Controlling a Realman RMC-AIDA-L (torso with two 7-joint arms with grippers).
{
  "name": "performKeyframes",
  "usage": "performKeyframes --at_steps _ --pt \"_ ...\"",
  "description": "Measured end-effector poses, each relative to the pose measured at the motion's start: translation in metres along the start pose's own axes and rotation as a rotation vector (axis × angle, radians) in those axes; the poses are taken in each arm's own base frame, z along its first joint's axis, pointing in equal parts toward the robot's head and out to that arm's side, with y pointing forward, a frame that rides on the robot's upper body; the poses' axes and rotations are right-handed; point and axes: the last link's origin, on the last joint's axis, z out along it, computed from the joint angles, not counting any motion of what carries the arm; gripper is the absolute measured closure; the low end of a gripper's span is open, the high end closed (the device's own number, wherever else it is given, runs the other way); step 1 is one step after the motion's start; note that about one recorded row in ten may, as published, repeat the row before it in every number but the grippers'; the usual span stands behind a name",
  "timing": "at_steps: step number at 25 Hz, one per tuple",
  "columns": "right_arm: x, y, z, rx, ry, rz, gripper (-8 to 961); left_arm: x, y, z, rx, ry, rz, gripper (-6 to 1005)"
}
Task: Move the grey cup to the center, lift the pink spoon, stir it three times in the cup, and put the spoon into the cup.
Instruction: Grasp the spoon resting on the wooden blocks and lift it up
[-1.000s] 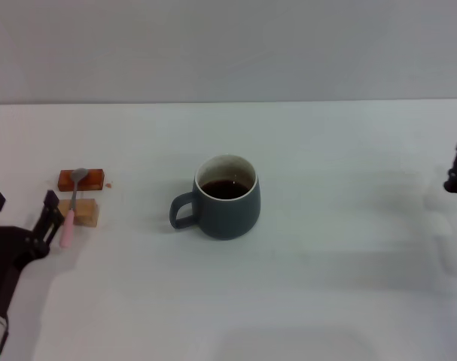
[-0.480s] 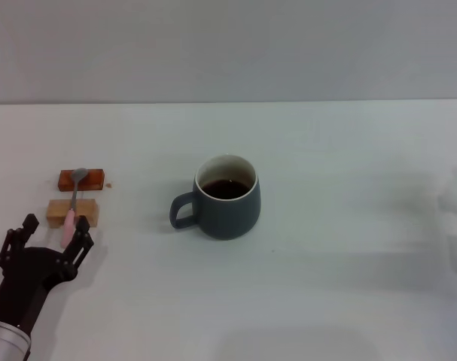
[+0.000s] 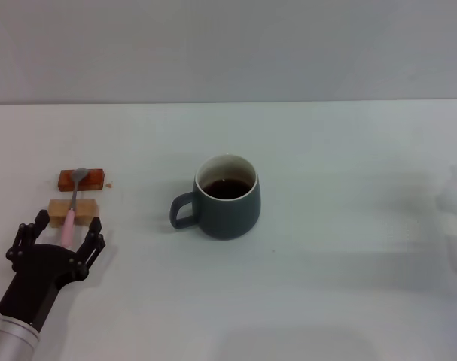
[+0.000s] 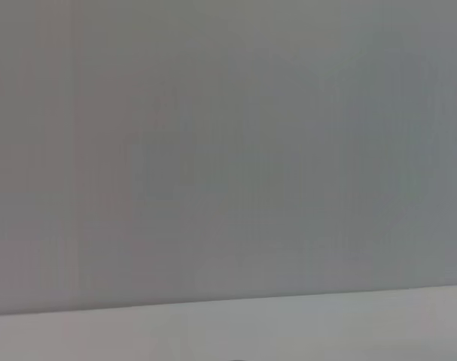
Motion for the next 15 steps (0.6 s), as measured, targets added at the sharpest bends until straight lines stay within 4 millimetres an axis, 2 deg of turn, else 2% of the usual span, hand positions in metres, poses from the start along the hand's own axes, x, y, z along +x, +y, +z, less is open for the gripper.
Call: performKeyframes --at_steps 15 --pt "-0.0012 0.0016 0.001 -0.006 -0.004 0.005 955 -0.0064 -0.0017 0.0077 -0.007 -0.06 0.013 175"
